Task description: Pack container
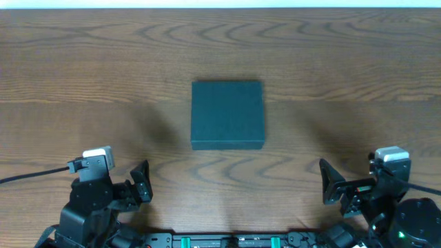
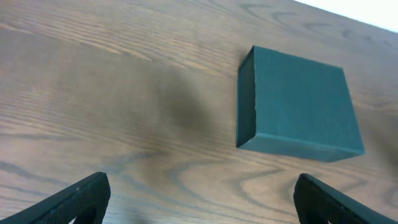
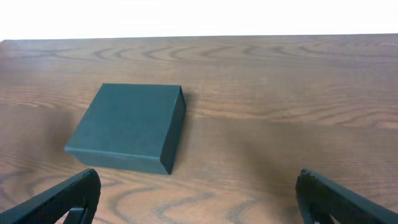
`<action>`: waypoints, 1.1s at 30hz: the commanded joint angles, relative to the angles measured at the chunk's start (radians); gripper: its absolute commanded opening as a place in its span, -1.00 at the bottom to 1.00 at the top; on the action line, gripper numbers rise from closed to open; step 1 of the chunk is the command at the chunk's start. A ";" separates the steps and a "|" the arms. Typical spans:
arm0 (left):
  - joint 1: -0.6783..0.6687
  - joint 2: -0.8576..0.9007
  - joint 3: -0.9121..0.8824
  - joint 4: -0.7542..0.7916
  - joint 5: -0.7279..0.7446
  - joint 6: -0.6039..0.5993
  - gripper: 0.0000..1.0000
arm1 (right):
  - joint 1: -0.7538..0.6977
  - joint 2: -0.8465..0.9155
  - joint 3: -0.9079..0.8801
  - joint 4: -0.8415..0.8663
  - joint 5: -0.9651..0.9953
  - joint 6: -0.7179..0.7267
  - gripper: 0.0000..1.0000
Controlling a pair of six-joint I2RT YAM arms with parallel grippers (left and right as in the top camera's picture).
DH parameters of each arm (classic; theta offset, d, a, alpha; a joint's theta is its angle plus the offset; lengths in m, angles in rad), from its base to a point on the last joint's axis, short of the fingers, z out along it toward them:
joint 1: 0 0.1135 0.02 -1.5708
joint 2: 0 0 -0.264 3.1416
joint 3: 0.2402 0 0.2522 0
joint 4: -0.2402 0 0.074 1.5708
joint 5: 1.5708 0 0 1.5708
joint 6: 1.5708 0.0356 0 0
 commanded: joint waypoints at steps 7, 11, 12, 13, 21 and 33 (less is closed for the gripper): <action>-0.005 -0.003 0.010 -0.021 -0.012 -0.042 0.90 | 0.008 0.003 0.001 -0.037 -0.161 -0.004 0.98; -0.005 -0.003 0.010 -0.023 -0.011 -0.042 0.90 | 0.008 0.003 0.001 -0.089 -0.160 -0.004 0.98; -0.005 -0.003 0.010 -0.022 -0.011 -0.042 0.90 | 0.008 0.003 0.001 -0.100 -0.160 -0.004 0.99; -0.005 -0.003 0.010 -0.022 -0.011 -0.042 0.90 | 0.008 0.003 0.001 -0.110 -0.160 -0.004 0.99; -0.005 -0.003 0.010 -0.022 -0.011 -0.042 0.90 | 0.008 0.003 0.001 -0.186 -0.160 -0.004 0.98; -0.005 -0.003 0.010 -0.022 -0.011 -0.042 0.90 | -0.123 -0.082 -0.059 -0.131 -0.077 -0.035 0.99</action>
